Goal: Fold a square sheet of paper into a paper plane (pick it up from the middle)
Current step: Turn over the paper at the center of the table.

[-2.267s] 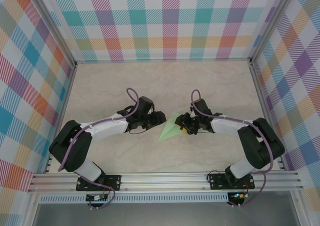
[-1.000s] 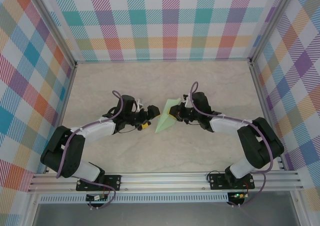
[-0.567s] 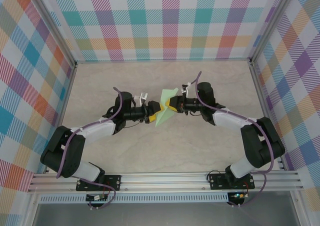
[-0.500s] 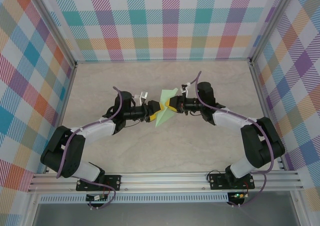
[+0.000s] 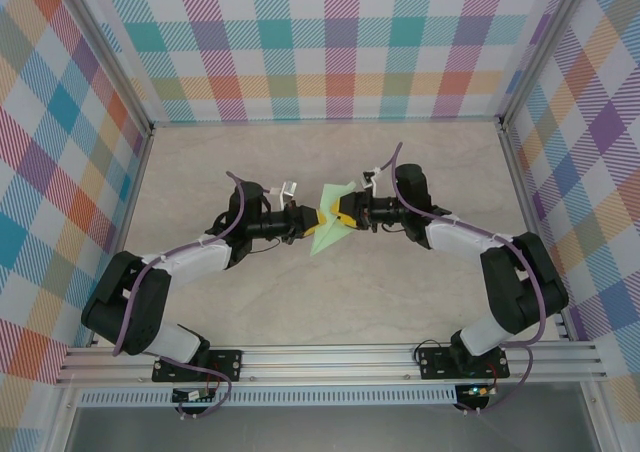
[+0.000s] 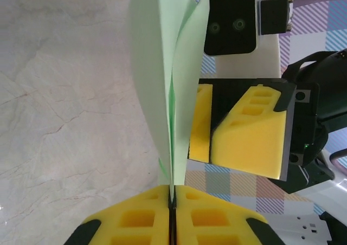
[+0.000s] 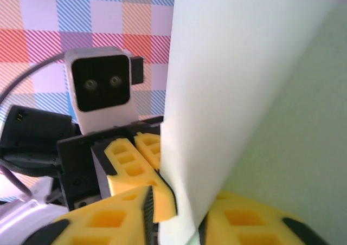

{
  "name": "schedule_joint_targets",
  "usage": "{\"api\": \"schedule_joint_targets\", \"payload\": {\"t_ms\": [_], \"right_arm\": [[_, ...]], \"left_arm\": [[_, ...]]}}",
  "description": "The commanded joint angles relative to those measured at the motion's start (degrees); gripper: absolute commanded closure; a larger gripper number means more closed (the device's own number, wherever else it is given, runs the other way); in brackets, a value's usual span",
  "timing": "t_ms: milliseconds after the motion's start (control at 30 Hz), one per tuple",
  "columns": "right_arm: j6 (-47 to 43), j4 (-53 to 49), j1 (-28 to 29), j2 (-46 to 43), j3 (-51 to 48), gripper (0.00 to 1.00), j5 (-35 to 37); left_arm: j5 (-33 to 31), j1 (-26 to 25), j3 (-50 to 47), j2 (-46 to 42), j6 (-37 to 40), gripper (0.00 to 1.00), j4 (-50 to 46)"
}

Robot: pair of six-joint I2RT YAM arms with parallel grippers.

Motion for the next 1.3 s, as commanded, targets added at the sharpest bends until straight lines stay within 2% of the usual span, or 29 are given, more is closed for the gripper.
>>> {"api": "schedule_joint_targets", "payload": {"t_ms": [0,67,167,267,333,533,633,733,833,933,967,1133,1267], "right_arm": [[-7.04,-12.25,-0.73,-3.72,2.42,0.58,4.28],[-11.59,-20.78,-0.74,-6.53,3.02,0.48,10.07],[-17.11,-30.83,-0.69,-10.98,2.87,0.31,19.26],[-19.9,-36.78,-0.65,-14.69,1.39,0.16,26.93],[-20.54,-39.06,-0.64,-16.71,0.15,0.1,30.5],[-20.0,-42.41,-0.55,-21.33,-3.73,0.05,35.95],[-19.6,-44.07,-0.51,-22.64,-4.67,0.04,38.22],[-19.27,-45.0,-0.56,-23.62,-5.39,0.05,40.11],[-18.71,-45.6,-0.56,-23.9,-5.68,0.04,42.06],[-18.22,-46.21,-0.56,-23.74,-5.69,0.05,43.61],[-18.12,-46.38,-0.55,-23.61,-5.63,0.05,44.07],[-17.62,-46.55,-0.39,-22.38,-5.25,0.05,45.48],[-17.34,-45.78,1.64,-19.5,-3.89,0.05,46.07]], "left_arm": [[-1.93,0.41,3.2,0.03,5.37,0.93,-7.75],[-5.01,0.34,5.24,-0.82,10.26,0.94,-16.75],[-13.98,-0.14,10.01,-2.08,18.87,0.94,-34.34],[-31.76,-3.01,17.99,-1.99,27.74,0.94,-55.43],[-42.83,-5.33,21.98,-1.38,30.29,0.94,-63.63],[-71.21,-12.48,31.83,5.73,30.42,0.94,-80.69],[-79.55,-14.69,35.69,12.03,28.28,0.95,-86.08],[-85.25,-16.16,39.0,18.03,26.43,0.95,-89.27],[-84.36,-16.18,40.67,22.62,26.2,0.95,-88.04],[-77.44,-16.19,40.5,25.04,26.61,0.91,-83.04],[-74.5,-16.15,40.15,25.32,26.73,0.87,-81.06],[-58.42,-14.92,36.72,22.06,26.81,0.5,-70.33],[-47.14,-10.69,32.38,15.96,26.55,0.31,-63.7]]}}
